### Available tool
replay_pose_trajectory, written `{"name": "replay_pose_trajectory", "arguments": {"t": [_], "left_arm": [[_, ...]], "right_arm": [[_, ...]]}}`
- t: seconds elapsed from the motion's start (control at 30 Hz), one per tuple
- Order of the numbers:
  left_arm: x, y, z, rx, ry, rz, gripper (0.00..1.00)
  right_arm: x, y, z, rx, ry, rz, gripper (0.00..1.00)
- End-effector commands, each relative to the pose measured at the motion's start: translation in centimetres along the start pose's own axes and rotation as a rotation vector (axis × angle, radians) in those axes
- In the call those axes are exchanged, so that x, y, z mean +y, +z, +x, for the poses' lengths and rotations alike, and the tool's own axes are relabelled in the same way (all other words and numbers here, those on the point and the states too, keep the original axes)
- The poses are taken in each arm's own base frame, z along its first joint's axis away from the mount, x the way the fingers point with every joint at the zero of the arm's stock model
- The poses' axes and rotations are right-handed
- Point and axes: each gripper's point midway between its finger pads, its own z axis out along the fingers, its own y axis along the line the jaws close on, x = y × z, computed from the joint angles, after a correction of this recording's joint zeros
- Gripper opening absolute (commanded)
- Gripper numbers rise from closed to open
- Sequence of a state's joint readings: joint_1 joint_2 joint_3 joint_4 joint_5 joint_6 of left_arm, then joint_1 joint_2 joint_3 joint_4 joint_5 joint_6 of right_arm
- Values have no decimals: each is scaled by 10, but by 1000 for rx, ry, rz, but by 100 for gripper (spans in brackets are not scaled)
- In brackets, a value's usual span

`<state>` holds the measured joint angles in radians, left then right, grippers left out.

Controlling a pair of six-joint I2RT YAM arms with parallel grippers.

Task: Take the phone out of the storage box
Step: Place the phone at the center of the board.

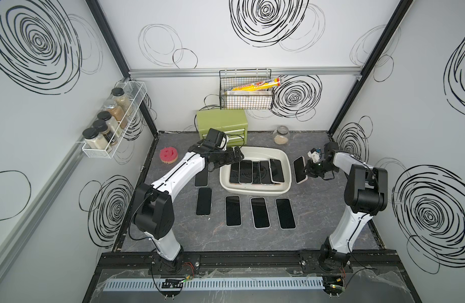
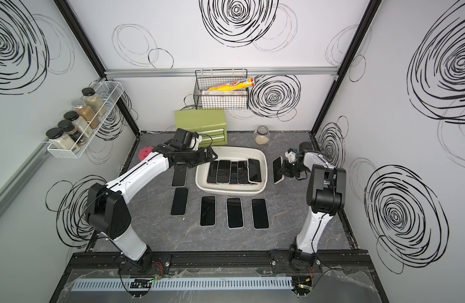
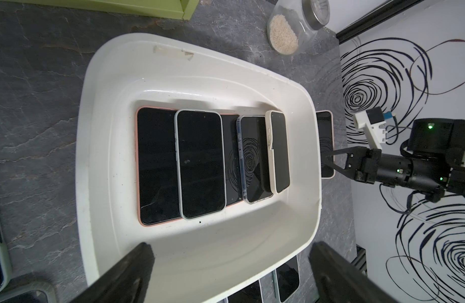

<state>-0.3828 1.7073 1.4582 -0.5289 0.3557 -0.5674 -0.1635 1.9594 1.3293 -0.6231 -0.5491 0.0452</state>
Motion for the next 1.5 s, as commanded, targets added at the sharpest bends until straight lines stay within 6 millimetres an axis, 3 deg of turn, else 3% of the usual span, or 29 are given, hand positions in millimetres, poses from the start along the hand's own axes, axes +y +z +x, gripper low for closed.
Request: {"name": "replay_pose_trajectory", "arguments": {"t": [0.0, 0.3, 0.4, 0.5, 0.63, 0.77, 0.97, 1.17, 1.47], "left_arm": [[5, -1, -2, -7, 9, -11, 99], [10, 2, 5, 10, 11, -22, 99], [12, 2, 6, 12, 12, -27, 99], [13, 1, 6, 11, 14, -32, 99], [13, 1, 7, 14, 15, -33, 99], [13, -2, 7, 7, 21, -39, 99], [14, -4, 8, 5, 22, -45, 99], [15, -5, 9, 3, 19, -48, 99], [18, -8, 11, -9, 14, -66, 99]], "right_arm": [[-4, 60, 4, 33, -33, -33, 0], [-22, 82, 3, 93, -2, -2, 2], [-27, 86, 4, 104, 4, 14, 9], [-36, 87, 6, 115, 16, 55, 28], [-46, 89, 9, 132, 42, 84, 41], [-56, 83, 3, 125, 60, 117, 45], [-75, 70, -3, 111, 112, 152, 59], [-82, 65, -4, 113, 135, 193, 63], [-114, 46, -11, 118, 185, 414, 66]]}}
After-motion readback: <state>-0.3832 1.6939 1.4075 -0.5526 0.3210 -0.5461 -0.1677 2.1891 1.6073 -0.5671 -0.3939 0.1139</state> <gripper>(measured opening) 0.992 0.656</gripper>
